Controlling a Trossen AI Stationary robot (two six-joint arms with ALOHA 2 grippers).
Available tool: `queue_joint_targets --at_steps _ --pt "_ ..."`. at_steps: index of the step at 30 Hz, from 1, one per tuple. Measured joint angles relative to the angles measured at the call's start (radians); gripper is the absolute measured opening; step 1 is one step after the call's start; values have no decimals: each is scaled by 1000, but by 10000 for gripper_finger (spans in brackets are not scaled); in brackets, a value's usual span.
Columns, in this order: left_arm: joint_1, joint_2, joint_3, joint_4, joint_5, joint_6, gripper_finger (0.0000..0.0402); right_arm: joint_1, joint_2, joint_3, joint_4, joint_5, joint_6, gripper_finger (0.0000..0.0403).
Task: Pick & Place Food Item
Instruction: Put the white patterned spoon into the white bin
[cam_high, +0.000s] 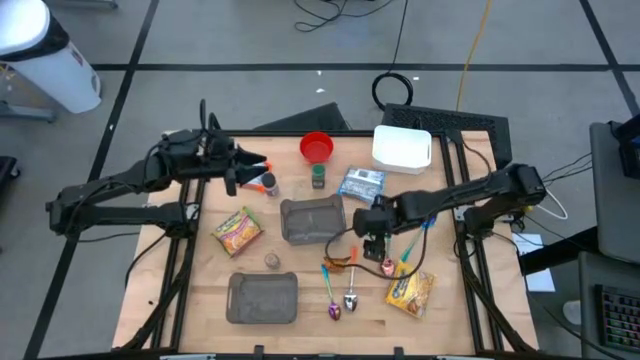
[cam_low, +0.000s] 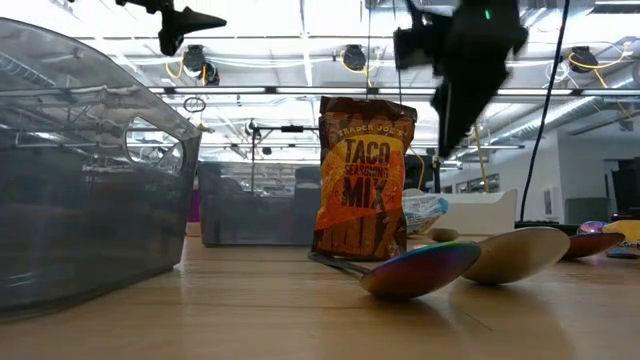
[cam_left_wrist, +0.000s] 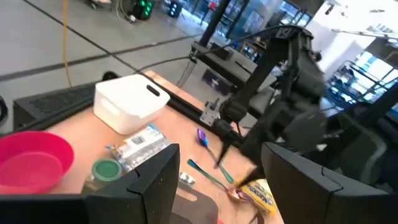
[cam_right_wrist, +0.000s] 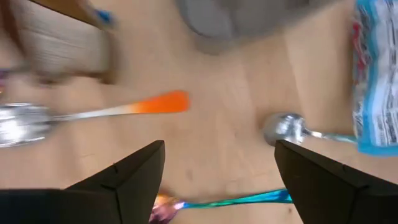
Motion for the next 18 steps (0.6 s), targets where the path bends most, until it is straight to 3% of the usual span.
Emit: queue_joint_targets --at_steps 6,18 --pt "0 5 0 0 1 9 237 8 -1 -146 115 198 54 285" --pt "0 4 0 -1 -10 35 237 4 5 -211 243 202 41 275"
